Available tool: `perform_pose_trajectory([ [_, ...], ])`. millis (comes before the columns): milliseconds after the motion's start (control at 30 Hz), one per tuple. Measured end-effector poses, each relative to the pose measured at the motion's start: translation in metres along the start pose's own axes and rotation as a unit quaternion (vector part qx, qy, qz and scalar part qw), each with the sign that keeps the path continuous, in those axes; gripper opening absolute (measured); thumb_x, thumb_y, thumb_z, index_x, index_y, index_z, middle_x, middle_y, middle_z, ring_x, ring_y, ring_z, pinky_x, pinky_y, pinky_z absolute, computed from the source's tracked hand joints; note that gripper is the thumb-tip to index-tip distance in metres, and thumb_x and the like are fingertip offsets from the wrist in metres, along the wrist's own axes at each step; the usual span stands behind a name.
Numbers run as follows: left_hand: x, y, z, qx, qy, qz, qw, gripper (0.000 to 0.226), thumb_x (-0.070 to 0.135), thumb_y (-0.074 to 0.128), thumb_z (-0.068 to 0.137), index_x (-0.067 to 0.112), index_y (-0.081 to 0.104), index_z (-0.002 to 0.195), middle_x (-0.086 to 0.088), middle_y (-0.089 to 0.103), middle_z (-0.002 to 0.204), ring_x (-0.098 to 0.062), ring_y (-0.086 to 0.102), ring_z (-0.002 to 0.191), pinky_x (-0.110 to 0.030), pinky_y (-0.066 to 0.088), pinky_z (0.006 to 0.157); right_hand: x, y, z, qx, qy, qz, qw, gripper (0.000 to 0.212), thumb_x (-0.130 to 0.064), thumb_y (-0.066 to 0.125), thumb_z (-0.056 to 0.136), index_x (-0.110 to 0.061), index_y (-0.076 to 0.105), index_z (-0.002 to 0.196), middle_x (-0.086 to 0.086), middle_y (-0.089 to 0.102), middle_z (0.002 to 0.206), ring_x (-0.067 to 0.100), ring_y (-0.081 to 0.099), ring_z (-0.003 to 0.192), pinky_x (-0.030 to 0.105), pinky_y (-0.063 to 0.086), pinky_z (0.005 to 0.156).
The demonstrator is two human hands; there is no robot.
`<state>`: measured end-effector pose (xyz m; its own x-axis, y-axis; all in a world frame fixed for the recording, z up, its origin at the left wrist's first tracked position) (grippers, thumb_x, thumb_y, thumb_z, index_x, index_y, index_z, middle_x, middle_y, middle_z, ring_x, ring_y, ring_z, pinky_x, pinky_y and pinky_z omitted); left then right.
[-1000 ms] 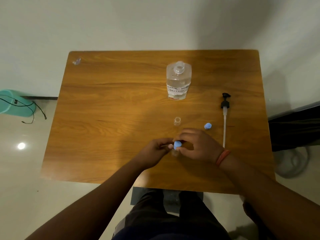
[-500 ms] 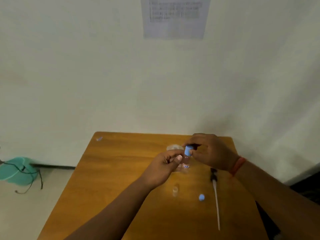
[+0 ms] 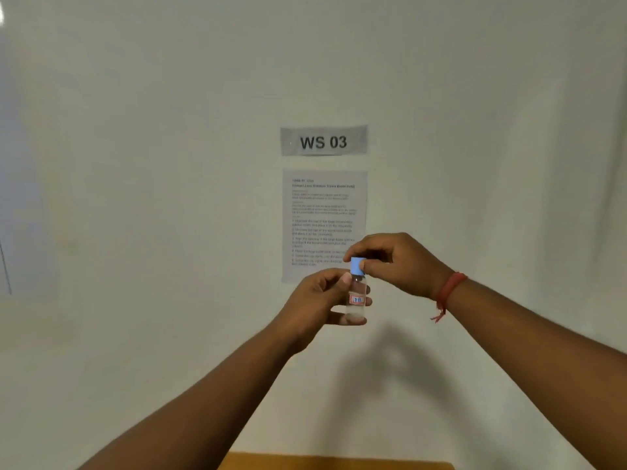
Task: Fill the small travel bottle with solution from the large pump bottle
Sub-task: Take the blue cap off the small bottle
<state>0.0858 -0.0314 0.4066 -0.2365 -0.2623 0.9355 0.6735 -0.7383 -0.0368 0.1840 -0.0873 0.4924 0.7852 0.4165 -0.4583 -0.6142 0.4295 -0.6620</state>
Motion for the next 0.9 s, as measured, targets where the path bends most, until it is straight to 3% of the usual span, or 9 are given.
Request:
perform_pose_trajectory([
  [333,0.095,0.002,0.036,-0.025,0.03,-0.018,0.999,0.04,0.037,0.046,0.105,0.007,0.067,0.121,-0.015,0.074,0.112,-0.03,0.074,0.105,-0.048,0.062,0.086,-0.061,-0.069,0.057,0.034,-0.035,-0.054,0.997,0.02,-0.012,0.064,0.087,-0.019,0.075,0.103,-0.004,0.073,0.099,0.014,0.068,0.093,0.036,0.057,0.088],
  [567,0.101,0.008,0.043,-0.042,0.02,-0.023,0.999,0.042,0.042,0.046,0.103,0.009,0.068,0.119,-0.013,0.075,0.11,-0.029,0.074,0.102,-0.05,0.061,0.088,-0.07,-0.075,0.058,0.028,-0.035,-0.087,0.995,0.02,-0.016,0.061,0.09,-0.022,0.074,0.103,-0.006,0.072,0.099,0.012,0.066,0.093,0.029,0.056,0.085],
  [900,0.1,0.013,0.048,-0.039,0.045,-0.001,0.998,0.039,0.038,0.044,0.105,0.01,0.068,0.117,-0.009,0.075,0.1,-0.024,0.072,0.093,-0.054,0.06,0.089,-0.067,-0.071,0.056,0.016,-0.028,-0.116,0.993,0.016,-0.035,0.057,0.095,-0.024,0.069,0.092,-0.007,0.068,0.08,0.01,0.064,0.076,0.032,0.055,0.075],
])
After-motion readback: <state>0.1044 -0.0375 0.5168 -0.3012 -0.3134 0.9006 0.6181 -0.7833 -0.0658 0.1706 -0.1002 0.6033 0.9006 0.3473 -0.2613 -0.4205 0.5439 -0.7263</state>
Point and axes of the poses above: each hand's wrist, its own z-axis towards the middle knuckle, its own y-axis out of the palm, x = y × z, the point moved 10 cm from there along z, towards the middle knuckle
